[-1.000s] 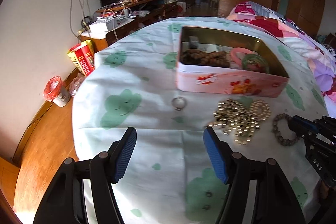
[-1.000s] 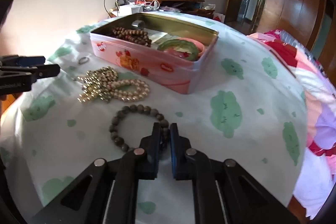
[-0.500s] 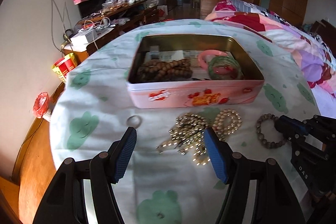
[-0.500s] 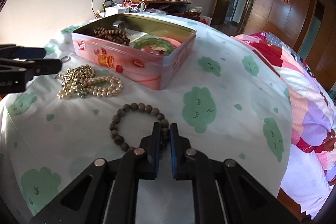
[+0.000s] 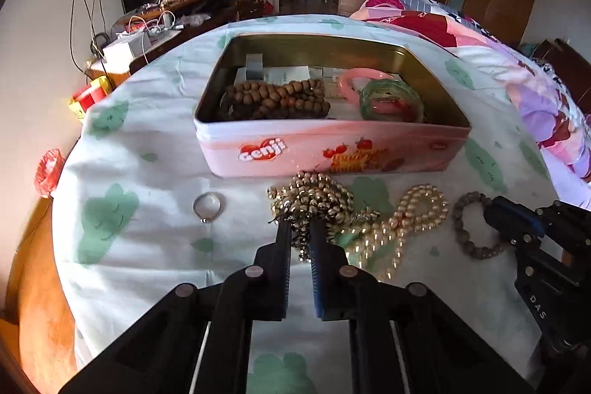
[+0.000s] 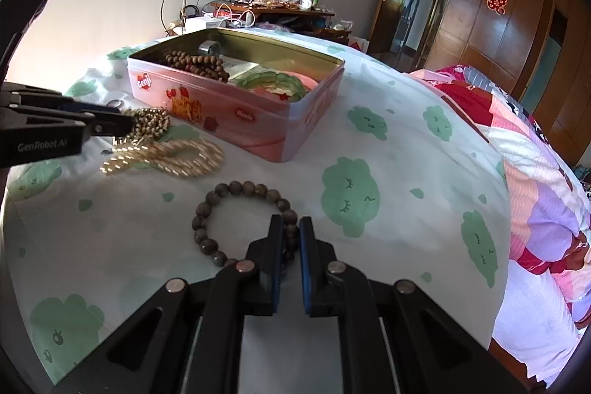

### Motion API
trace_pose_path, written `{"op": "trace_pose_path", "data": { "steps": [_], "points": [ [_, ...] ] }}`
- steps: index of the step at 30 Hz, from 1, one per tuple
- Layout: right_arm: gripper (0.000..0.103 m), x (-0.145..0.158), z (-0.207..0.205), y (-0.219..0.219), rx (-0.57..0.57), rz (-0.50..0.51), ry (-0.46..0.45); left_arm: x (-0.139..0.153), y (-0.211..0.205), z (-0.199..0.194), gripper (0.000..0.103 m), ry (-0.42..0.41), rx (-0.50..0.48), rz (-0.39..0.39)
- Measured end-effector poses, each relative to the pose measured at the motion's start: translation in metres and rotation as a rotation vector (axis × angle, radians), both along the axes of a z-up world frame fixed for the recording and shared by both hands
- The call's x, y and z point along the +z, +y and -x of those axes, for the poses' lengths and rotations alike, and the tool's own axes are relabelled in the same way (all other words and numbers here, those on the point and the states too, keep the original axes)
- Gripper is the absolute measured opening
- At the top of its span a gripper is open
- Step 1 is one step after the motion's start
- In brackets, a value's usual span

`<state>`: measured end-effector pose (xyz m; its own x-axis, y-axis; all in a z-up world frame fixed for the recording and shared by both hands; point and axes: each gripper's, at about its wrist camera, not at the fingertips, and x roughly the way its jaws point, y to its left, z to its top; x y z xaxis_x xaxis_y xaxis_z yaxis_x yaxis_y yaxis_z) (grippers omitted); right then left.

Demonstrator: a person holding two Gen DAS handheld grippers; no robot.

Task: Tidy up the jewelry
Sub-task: 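Close the right tool on the dark bead bracelet while the left tool grasps the gold chain, then carry the bead bracelet and gold chain over the tin and lower them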

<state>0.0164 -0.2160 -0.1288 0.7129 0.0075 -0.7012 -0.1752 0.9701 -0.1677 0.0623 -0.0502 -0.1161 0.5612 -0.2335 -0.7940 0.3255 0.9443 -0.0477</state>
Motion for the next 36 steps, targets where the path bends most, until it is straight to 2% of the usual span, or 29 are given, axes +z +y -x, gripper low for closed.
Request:
{"op": "trace_pose_path", "data": {
  "steps": [5, 9, 14, 36],
  "points": [
    [0.01, 0.0, 0.0, 0.0, -0.001, -0.001, -0.003, 0.012, 0.008, 0.009, 0.009, -0.054, 0.011, -0.015],
    [0.01, 0.001, 0.0, -0.003, -0.003, -0.022, -0.003, 0.031, 0.023, 0.016, 0.009, -0.085, 0.027, 0.018],
    [0.01, 0.003, 0.0, -0.004, 0.003, -0.044, -0.005, 0.049, 0.033, 0.021, 0.008, -0.125, 0.044, 0.021],
    [0.01, 0.043, 0.009, -0.01, -0.002, -0.103, -0.114, 0.087, 0.045, 0.033, 0.008, -0.203, 0.048, 0.062]
  ]
}}
